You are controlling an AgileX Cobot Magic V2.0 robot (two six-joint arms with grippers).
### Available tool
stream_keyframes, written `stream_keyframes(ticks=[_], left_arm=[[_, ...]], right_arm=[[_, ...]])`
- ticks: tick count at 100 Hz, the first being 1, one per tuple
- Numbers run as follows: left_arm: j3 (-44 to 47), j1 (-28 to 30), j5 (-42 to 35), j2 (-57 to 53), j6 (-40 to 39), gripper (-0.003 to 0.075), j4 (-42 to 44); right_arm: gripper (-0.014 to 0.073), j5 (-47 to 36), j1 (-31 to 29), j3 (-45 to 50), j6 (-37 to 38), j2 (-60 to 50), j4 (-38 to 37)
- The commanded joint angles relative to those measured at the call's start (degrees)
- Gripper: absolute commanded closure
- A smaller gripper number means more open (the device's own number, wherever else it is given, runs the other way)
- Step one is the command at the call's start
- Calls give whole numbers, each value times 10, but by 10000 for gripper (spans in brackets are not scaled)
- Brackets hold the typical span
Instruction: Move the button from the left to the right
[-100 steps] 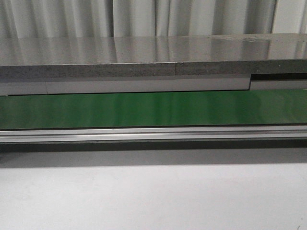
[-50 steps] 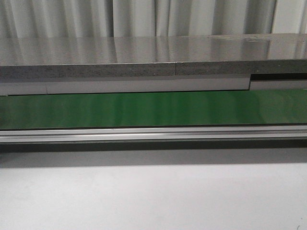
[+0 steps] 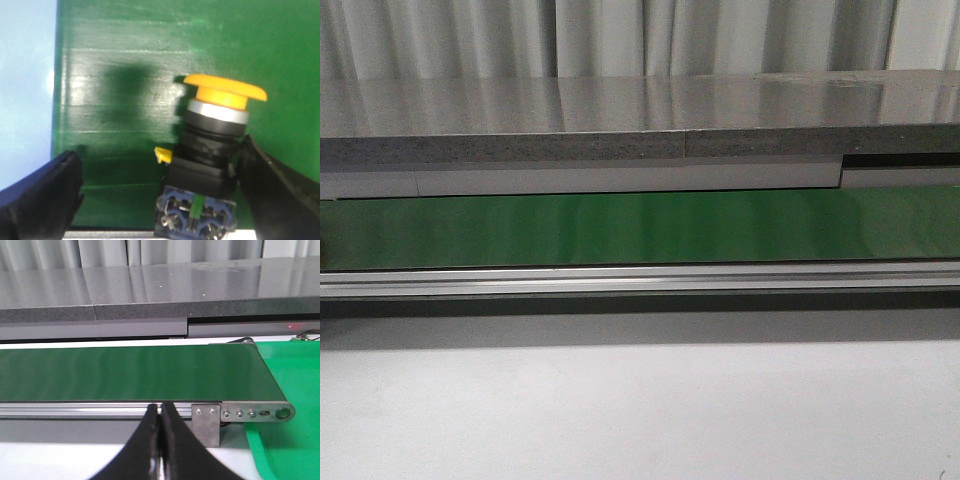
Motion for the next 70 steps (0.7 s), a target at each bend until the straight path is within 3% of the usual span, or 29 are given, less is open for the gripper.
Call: stream_keyframes(ticks=[1, 40, 70], left_arm=[[-19, -4, -10, -52, 2, 111, -17], [67, -36, -67, -254, 9, 111, -24], [254, -98, -242, -506, 11, 111, -26]], right_arm=[[661, -43, 1, -8, -2, -12, -3], [661, -43, 1, -8, -2, -12, -3], [661, -43, 1, -8, -2, -12, -3]])
